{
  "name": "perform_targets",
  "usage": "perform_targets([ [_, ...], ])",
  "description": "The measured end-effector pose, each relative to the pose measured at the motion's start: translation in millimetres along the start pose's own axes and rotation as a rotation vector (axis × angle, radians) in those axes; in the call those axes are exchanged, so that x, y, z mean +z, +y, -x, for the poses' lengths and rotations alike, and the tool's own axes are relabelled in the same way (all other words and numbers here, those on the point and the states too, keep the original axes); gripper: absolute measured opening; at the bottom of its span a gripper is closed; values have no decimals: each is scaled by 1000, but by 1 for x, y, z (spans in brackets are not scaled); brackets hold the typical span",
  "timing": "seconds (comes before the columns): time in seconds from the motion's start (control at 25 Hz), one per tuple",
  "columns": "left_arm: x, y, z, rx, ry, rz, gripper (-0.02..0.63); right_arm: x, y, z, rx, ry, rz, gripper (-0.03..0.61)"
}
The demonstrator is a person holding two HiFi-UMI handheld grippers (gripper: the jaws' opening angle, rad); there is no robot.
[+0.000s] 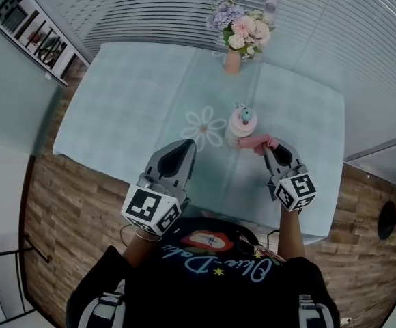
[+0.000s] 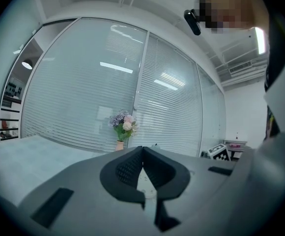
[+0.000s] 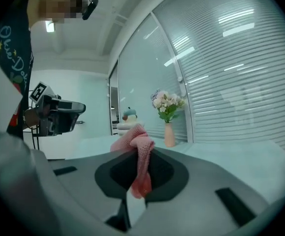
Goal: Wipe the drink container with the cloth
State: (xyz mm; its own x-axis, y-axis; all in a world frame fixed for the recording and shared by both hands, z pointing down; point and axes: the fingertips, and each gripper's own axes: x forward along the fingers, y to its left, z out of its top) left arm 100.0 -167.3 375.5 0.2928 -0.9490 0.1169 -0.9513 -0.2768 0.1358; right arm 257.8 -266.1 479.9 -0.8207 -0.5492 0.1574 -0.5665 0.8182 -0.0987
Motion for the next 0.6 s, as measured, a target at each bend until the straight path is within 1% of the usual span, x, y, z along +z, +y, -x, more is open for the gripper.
perform_targets([
  [0.24,8,2,5,33,-15,-14,5,33,-15,-15,-13,-35,117,26],
  [0.32,8,5,9,47,-14,-16,5,39,-17,-23,-12,-32,162,26],
  [0.44,8,12,13,65,-10,-18,5,39,-21,-40,-2,3,216,26],
  [0.6,9,18,17,84,-6,-21,5,29,-24,-54,-7,60,266,26],
])
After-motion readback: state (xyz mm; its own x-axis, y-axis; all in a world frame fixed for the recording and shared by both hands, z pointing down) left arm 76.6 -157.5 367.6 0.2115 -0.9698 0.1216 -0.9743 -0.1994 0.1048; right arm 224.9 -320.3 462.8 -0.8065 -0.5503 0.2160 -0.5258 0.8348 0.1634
